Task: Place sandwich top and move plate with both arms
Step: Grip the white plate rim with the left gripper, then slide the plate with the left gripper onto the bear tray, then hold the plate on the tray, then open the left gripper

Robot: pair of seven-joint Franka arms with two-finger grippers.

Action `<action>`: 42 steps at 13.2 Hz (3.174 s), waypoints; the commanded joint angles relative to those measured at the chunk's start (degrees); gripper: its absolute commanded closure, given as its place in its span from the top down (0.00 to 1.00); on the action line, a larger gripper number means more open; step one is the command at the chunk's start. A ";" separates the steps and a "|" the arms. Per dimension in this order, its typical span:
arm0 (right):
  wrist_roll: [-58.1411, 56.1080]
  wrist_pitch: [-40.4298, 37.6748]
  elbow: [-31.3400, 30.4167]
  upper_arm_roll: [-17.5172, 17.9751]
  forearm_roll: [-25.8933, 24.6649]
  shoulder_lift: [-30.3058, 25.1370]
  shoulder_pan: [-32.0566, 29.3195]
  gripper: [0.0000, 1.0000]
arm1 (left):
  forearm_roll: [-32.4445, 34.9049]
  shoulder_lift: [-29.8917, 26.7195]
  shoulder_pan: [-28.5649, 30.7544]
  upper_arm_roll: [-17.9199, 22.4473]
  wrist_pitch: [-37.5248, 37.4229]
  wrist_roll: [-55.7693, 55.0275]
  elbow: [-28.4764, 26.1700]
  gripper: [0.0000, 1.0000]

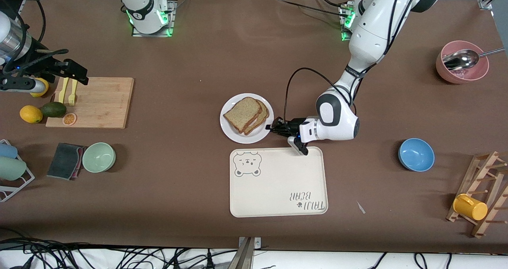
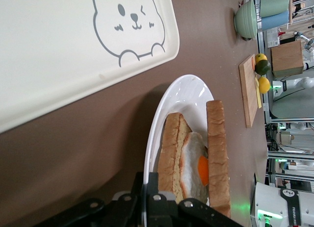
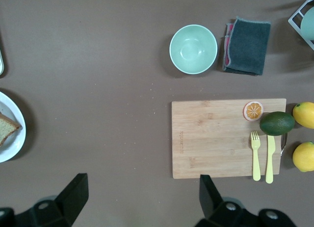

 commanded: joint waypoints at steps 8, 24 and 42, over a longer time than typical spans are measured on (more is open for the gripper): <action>-1.06 -0.83 0.96 0.37 -0.70 0.41 -0.33 1.00 | -8.94 -2.15 4.06 0.18 -7.05 -1.06 0.40 0.00; -1.94 -0.92 0.69 0.28 -0.61 0.41 -0.33 1.00 | -9.64 10.50 16.89 1.05 -5.30 -2.20 22.02 0.00; -2.38 -1.35 0.69 0.10 -0.61 0.24 -0.42 1.00 | -9.73 16.48 12.24 3.87 -2.74 -1.40 26.50 0.00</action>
